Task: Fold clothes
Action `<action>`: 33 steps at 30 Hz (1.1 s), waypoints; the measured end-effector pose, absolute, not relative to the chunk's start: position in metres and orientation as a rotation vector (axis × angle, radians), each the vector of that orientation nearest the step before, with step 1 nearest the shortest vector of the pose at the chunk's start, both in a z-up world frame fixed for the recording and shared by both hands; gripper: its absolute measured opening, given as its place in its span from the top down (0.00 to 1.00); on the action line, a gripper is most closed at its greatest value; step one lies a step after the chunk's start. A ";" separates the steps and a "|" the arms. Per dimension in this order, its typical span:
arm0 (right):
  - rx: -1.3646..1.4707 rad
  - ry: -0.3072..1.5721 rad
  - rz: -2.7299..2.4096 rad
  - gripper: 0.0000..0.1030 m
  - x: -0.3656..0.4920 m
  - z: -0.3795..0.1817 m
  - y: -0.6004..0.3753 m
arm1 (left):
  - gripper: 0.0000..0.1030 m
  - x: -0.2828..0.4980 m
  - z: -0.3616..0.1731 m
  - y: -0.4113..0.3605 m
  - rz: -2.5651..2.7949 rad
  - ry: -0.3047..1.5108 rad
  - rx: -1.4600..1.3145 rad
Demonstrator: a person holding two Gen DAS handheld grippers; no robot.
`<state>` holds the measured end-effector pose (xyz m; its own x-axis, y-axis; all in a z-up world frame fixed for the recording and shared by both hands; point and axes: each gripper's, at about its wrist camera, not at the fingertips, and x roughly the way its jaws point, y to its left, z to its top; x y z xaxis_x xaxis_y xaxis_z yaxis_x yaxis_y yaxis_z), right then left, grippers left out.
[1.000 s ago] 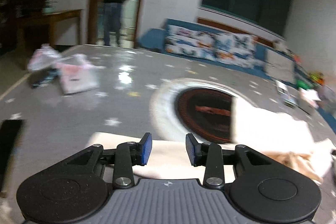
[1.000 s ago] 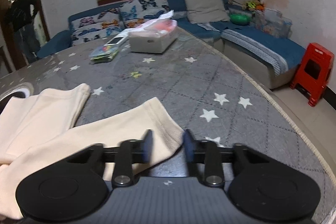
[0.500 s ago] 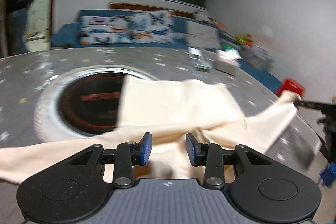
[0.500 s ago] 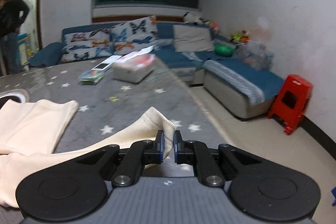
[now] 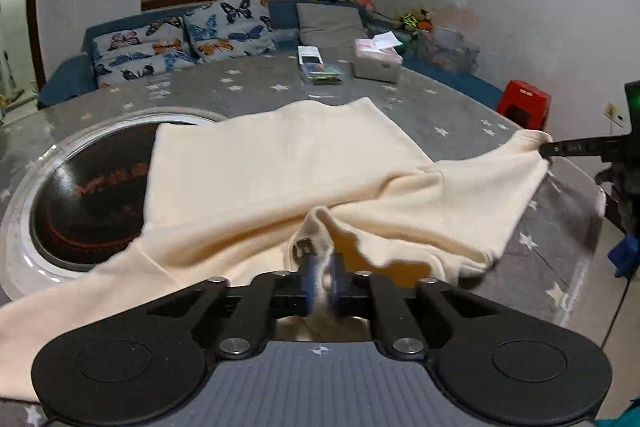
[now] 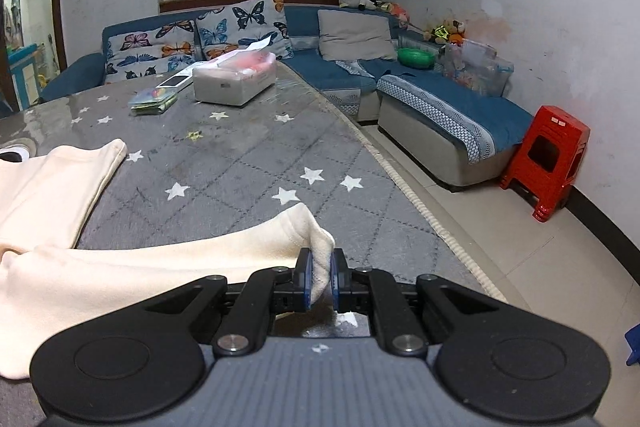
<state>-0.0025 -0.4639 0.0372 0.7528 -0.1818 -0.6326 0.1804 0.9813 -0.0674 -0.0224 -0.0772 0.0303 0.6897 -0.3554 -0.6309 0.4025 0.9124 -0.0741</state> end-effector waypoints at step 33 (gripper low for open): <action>-0.082 0.681 0.231 0.81 0.006 0.073 -0.372 | 0.87 -0.041 0.024 -0.051 -0.511 0.773 0.015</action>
